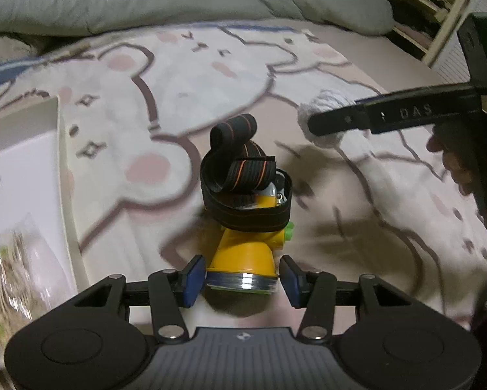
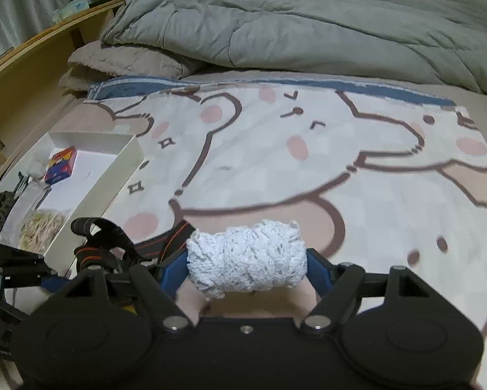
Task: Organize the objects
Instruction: 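Lift the headlamp with the left gripper while the right gripper carries the cloth roll toward the tray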
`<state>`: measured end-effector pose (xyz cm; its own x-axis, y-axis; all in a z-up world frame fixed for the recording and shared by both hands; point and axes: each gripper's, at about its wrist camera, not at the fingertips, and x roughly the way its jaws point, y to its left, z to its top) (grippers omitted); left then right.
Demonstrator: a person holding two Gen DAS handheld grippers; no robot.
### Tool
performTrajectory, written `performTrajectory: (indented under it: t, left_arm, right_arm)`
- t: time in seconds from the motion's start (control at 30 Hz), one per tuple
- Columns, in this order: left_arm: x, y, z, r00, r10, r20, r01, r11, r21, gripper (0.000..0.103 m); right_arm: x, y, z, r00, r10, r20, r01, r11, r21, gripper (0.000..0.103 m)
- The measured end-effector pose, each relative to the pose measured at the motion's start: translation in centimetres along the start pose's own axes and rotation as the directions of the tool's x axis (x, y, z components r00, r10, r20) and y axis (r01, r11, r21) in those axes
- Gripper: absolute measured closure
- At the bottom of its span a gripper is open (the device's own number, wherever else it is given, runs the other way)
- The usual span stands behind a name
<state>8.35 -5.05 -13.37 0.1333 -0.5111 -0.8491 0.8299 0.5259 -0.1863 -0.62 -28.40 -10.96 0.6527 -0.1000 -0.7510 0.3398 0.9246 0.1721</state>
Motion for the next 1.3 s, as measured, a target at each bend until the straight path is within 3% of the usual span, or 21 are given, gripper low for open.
performTrajectory:
  t: [0.17, 0.3, 0.43, 0.8, 1.3]
  left_arm:
    - [-0.6, -1.1, -0.8, 0.998, -0.007, -0.054, 0.008, 1.0, 0.003, 0.052]
    - [0.1, -2.1, -0.1, 0.996, 0.039, -0.077, -0.033, 0.997, 0.073, 0.051]
    - [1.0, -2.5, 0.7, 0.993, 0.055, -0.108, -0.046, 0.996, 0.081, 0.051]
    - [3.8, -3.0, 1.5, 0.985, 0.043, -0.167, -0.029, 0.996, 0.083, 0.054]
    - [1.1, -3.4, 2.0, 0.995, 0.094, -0.031, -0.091, 0.993, 0.073, 0.055]
  right_arm:
    - [-1.8, 0.7, -2.1, 0.999, 0.01, -0.034, -0.01, 1.0, 0.003, 0.026]
    - [-2.8, 1.2, -3.8, 0.996, 0.015, -0.085, -0.013, 1.0, 0.022, 0.026]
    - [-3.7, 2.2, -5.2, 0.992, 0.025, -0.12, -0.025, 1.0, -0.002, 0.026]
    - [-2.5, 1.9, -7.1, 0.979, 0.009, -0.204, -0.008, 1.0, 0.003, 0.026]
    - [-3.0, 1.4, -5.9, 0.987, -0.009, -0.159, 0.012, 1.0, 0.017, 0.026]
